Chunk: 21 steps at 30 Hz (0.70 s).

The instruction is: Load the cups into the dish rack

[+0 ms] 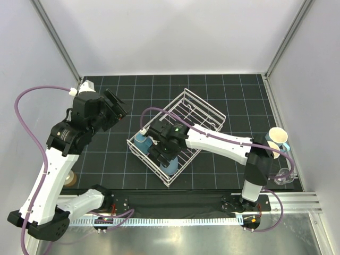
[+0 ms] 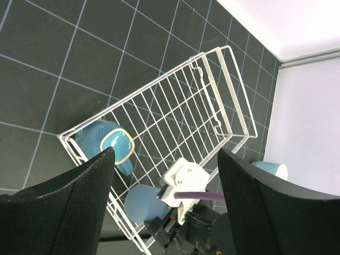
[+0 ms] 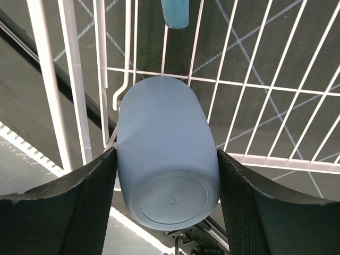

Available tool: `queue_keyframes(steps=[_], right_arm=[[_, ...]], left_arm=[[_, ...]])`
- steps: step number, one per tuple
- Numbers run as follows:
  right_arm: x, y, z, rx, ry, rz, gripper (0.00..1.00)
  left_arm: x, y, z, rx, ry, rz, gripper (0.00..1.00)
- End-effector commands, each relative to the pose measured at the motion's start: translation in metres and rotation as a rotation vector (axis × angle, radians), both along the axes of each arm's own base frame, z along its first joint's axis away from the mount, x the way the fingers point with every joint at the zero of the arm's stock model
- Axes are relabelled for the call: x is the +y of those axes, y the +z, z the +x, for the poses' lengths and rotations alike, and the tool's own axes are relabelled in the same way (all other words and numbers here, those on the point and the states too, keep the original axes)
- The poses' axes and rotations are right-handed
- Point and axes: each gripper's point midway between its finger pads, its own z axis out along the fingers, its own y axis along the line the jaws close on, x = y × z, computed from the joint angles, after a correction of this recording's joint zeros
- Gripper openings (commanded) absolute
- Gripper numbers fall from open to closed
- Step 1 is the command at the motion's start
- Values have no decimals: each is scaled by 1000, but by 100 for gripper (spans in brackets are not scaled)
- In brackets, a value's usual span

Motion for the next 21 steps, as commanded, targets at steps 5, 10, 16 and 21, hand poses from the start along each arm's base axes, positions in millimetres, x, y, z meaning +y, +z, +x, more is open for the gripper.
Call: queue_keyframes(steps=[5,10,16,21], right_arm=[[13,6,0,2,29,32,5],[14,1,-6,35,46,29,12],[8,-4,-8,40,51,11,27],[8,-2,-6,30,48,11,39]], left_arm=[[-1,8,-1,-19,2,-25,76],[0,7,-2,-16,6,-23,76],[1,3,-3,-6,10,-26,76],[-1,2,-2,-5,8,-32,76]])
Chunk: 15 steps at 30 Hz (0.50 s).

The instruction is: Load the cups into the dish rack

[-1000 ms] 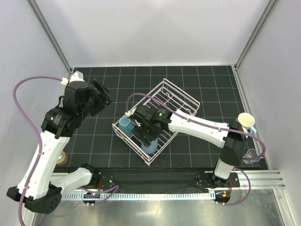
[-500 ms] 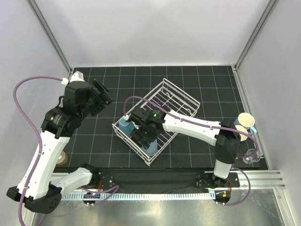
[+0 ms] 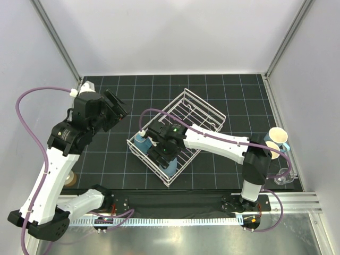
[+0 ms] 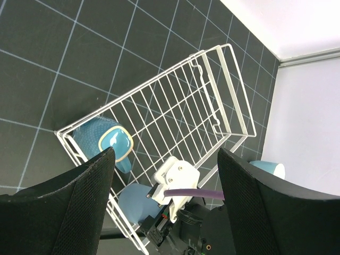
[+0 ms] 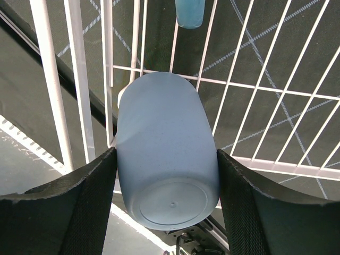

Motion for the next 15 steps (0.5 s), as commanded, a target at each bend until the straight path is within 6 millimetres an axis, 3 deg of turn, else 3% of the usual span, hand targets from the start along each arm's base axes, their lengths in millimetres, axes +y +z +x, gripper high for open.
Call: queue_keyframes(steps=[1,15], right_arm=[[4,8,-1,-14,23,22,43],[5,15,0,-26,23,43,66]], left_arm=[[0,4,-1,-15,2,-16,76],[-5,3,3,-9,-13,-20,76]])
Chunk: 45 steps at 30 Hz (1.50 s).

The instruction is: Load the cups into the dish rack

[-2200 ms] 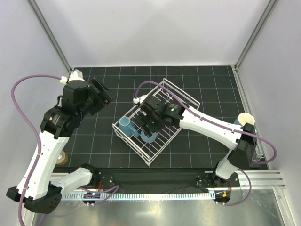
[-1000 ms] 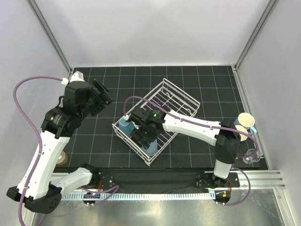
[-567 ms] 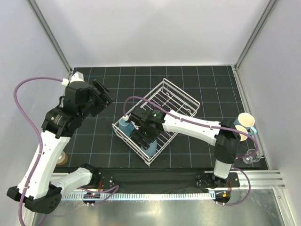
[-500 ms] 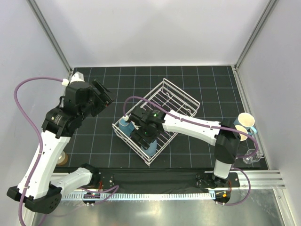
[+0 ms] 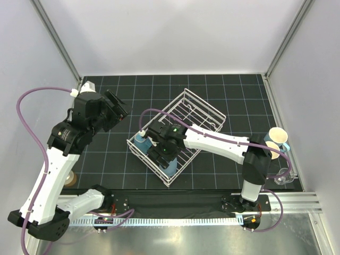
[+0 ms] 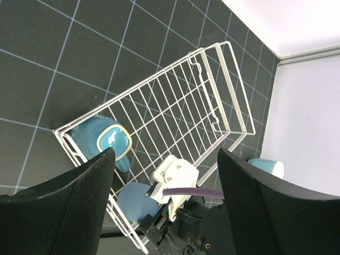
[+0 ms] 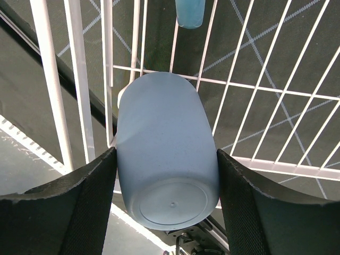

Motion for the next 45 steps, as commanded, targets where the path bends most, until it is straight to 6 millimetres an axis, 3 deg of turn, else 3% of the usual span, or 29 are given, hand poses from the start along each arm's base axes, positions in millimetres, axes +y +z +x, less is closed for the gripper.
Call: queue_keyframes(steps=[1,10,17,21,28,32,34,38,40,41,45], right_arm=[[4,15,0,-24,20,42,68],[3,23,8,-72,0,54,81],[1,42,16,-131,-18,65,84],[-3,67,24,-192,-36,94,84],[-19,133,42,-286,-118,199,86],[-38,157,49,-303,-159,241,86],[-47,163,55,-306,-184,254,86],[-67,168,62,-300,-221,257,86],[-75,168,65,-299,-238,253,86],[-78,168,64,-297,-242,254,85],[-82,169,62,-283,-247,266,86]], left_arm=[[-3,4,4,-14,-4,-14,76],[-4,2,4,-6,-8,-13,76],[-2,1,3,-7,-5,-6,76],[2,-1,2,4,9,7,76],[18,-20,1,85,39,88,77],[45,-53,6,246,100,101,78],[69,-72,8,334,178,106,80],[119,-86,0,419,371,184,84],[144,-93,-13,469,485,227,87],[168,-98,-21,499,590,261,87],[203,-110,-46,571,773,347,87]])
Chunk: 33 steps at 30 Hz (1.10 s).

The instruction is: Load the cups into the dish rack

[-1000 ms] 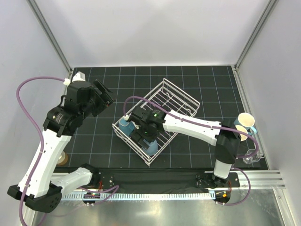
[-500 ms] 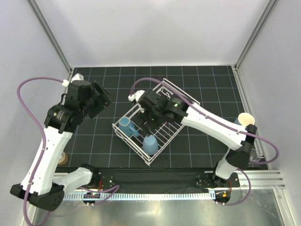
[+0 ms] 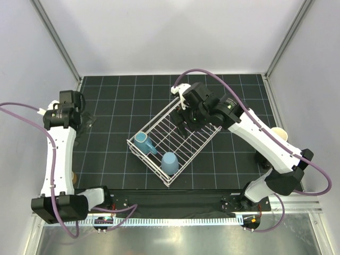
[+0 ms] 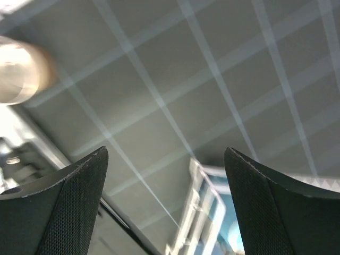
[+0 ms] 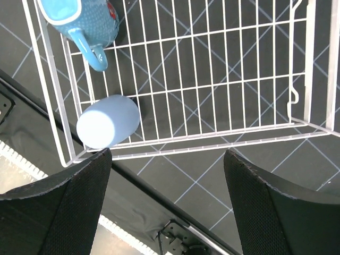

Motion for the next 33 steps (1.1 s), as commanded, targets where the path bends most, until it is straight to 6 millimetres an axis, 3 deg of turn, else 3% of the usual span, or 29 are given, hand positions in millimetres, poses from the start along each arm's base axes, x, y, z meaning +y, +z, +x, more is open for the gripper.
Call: queue_keyframes(steps=[1,3,11,25,33], right_arm=[[-6,11,-10,1,23,33,86],[-3,12,-13,18,33,50,86],[9,20,-25,72,67,123,86],[-2,19,-37,95,63,117,86],[-5,24,-35,74,63,106,86]], left_arm=[[39,-9,-38,113,181,165,87],[52,-17,-54,174,278,210,97],[91,-35,-73,284,393,329,99],[112,-86,-69,378,378,363,100],[122,-113,-54,400,311,363,100]])
